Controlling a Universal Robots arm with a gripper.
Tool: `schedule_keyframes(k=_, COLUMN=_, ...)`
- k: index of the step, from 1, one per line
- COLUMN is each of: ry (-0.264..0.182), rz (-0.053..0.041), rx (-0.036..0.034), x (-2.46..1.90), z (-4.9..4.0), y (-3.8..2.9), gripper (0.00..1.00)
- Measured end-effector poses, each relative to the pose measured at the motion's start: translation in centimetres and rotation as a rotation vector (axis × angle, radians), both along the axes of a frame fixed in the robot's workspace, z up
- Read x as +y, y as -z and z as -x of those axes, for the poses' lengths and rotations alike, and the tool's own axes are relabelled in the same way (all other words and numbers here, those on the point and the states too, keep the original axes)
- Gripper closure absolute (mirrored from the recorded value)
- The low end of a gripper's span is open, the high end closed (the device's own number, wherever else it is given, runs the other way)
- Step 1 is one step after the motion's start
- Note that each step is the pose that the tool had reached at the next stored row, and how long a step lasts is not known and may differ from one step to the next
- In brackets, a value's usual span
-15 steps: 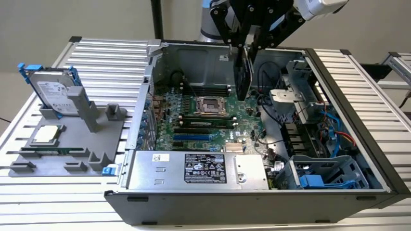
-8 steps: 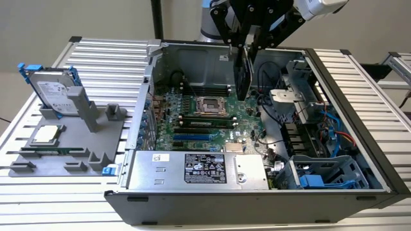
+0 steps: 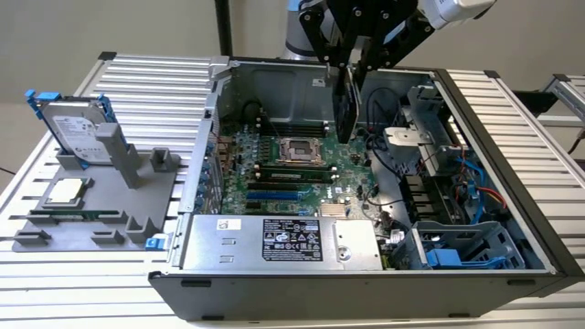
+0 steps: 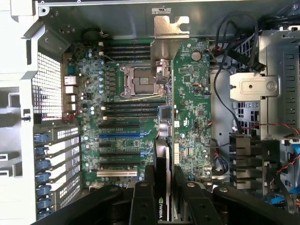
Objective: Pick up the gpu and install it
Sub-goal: 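Insert the gpu into the slot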
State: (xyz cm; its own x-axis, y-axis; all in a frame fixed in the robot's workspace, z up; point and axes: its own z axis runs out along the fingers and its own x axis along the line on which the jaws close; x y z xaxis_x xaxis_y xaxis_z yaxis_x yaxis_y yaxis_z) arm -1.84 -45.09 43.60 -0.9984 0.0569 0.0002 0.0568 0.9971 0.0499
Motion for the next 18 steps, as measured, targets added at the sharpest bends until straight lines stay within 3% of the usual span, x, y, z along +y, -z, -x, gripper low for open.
schedule_keyframes(k=6, ry=-0.018, rz=0.0001, rx=0.0000, x=0.00, z=0.00, y=0.00, gripper=1.00)
schedule_keyframes(k=18, ry=-0.146, rz=0.0001, rx=0.0000, x=0.00, z=0.00, y=0.00, gripper=1.00)
